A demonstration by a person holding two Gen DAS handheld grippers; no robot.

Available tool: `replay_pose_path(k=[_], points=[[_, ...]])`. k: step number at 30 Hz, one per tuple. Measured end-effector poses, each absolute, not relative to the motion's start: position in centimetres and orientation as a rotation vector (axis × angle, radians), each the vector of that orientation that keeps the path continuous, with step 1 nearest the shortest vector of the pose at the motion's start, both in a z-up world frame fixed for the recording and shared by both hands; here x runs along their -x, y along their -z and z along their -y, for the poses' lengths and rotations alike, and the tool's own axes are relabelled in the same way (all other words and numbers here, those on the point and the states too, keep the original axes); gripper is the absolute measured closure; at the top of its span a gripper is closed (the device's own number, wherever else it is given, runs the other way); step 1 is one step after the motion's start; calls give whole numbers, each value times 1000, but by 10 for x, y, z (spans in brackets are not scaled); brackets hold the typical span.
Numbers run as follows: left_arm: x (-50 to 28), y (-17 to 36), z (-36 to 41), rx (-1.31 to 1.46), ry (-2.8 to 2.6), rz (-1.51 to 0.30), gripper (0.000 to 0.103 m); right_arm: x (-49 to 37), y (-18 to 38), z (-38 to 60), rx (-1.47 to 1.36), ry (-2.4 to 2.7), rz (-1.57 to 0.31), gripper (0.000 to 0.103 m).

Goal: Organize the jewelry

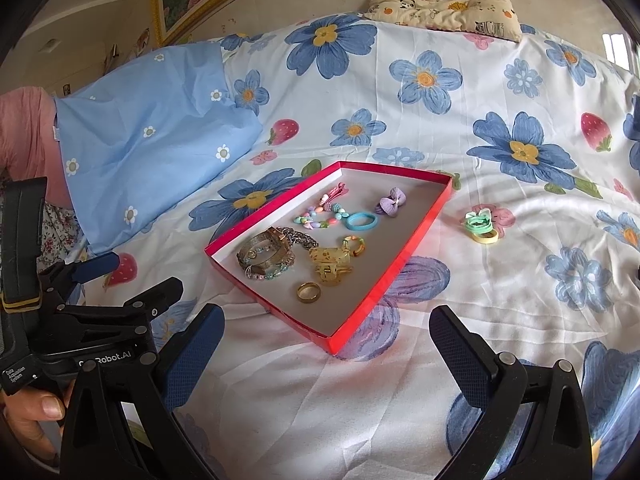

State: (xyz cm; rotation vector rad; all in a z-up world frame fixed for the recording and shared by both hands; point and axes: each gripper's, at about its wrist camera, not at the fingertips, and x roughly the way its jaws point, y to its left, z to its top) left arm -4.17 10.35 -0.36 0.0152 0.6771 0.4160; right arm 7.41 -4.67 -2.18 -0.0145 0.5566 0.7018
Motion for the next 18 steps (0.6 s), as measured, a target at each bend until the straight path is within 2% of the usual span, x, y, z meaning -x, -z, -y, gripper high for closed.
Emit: replay_pose_path(k=[18], points=[[39, 5, -103, -11, -406, -684, 1, -75, 23, 46, 17, -701, -567, 0]])
